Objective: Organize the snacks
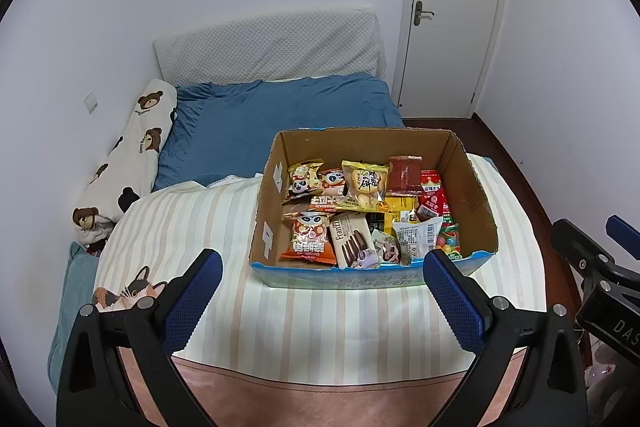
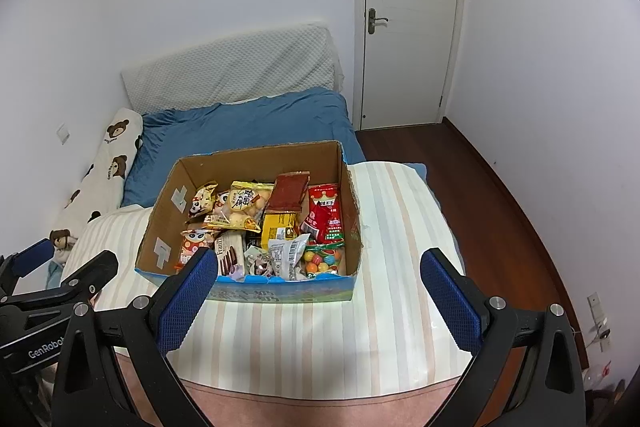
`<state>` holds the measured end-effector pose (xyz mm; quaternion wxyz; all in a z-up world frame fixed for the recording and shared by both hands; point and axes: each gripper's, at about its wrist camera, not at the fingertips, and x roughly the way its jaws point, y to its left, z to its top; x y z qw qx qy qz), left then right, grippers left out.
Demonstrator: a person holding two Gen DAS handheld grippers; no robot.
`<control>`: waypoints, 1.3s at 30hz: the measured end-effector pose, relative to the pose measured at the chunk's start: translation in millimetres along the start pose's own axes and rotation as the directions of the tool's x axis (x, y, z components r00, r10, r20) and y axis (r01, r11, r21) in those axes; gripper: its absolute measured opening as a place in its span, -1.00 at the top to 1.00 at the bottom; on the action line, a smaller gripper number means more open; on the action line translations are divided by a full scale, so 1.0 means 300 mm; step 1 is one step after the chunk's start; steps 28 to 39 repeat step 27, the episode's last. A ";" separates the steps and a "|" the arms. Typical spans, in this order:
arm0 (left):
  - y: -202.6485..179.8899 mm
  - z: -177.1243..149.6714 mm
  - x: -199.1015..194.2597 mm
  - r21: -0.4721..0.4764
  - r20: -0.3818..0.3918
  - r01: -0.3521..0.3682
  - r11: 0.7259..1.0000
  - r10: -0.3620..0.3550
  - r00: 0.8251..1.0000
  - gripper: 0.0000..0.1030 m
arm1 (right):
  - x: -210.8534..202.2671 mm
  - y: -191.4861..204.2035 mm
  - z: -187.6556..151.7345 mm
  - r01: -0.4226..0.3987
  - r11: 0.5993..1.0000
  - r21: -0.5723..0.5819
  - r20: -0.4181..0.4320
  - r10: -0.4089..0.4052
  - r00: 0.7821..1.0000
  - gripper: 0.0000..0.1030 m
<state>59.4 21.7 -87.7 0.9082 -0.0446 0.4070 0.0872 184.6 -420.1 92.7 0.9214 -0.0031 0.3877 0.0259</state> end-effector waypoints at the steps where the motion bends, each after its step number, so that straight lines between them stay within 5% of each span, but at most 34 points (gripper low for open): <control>1: 0.000 0.000 0.001 0.000 -0.001 0.001 1.000 -0.001 1.000 -1.00 | 0.000 0.000 -0.001 -0.001 1.000 0.001 0.000 0.001 1.000 -1.00; 39: -0.009 0.007 0.003 0.007 0.011 -0.009 1.000 0.009 1.000 -1.00 | 0.000 -0.002 -0.006 0.011 1.000 0.009 -0.006 -0.011 1.000 -1.00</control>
